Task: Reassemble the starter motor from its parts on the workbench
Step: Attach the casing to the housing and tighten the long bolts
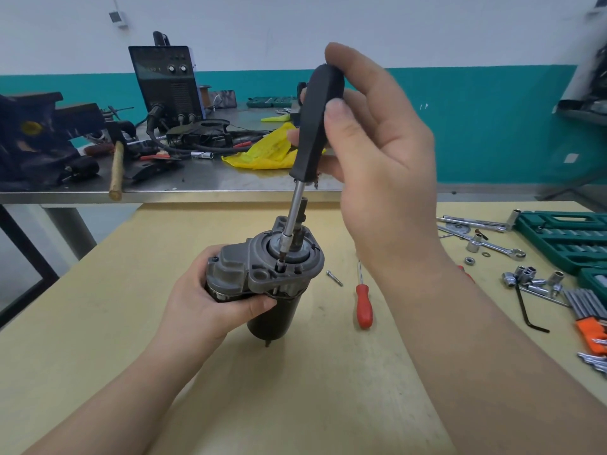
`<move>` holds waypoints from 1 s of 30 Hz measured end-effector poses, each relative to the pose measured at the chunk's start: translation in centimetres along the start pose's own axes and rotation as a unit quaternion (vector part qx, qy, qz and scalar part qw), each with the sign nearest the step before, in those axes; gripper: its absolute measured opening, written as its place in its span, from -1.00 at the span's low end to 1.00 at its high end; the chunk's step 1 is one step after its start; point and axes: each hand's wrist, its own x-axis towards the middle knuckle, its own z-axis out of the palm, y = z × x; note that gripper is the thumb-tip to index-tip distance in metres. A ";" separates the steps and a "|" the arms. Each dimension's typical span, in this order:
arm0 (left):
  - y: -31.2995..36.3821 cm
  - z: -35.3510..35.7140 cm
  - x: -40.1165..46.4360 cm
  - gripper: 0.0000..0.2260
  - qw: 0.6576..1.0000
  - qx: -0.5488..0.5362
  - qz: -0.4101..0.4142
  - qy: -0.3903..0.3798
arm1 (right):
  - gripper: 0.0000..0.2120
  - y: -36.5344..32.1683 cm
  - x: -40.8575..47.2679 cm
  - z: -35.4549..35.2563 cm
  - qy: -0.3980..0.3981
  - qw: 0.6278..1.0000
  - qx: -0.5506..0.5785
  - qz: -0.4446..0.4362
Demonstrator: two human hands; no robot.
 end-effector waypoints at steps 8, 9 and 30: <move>0.2 0.1 0.1 -0.40 1.000 -0.001 -0.001 -0.004 | -0.68 0.1 0.1 0.1 0.023 0.999 -0.021 -0.028; 0.2 0.1 0.1 -0.40 1.000 -0.002 -0.001 -0.003 | -0.70 0.2 0.1 0.0 0.021 1.000 -0.006 -0.023; 0.0 0.0 0.1 -0.39 1.000 0.012 0.005 -0.003 | -0.68 0.2 0.2 0.2 0.015 0.999 -0.022 -0.030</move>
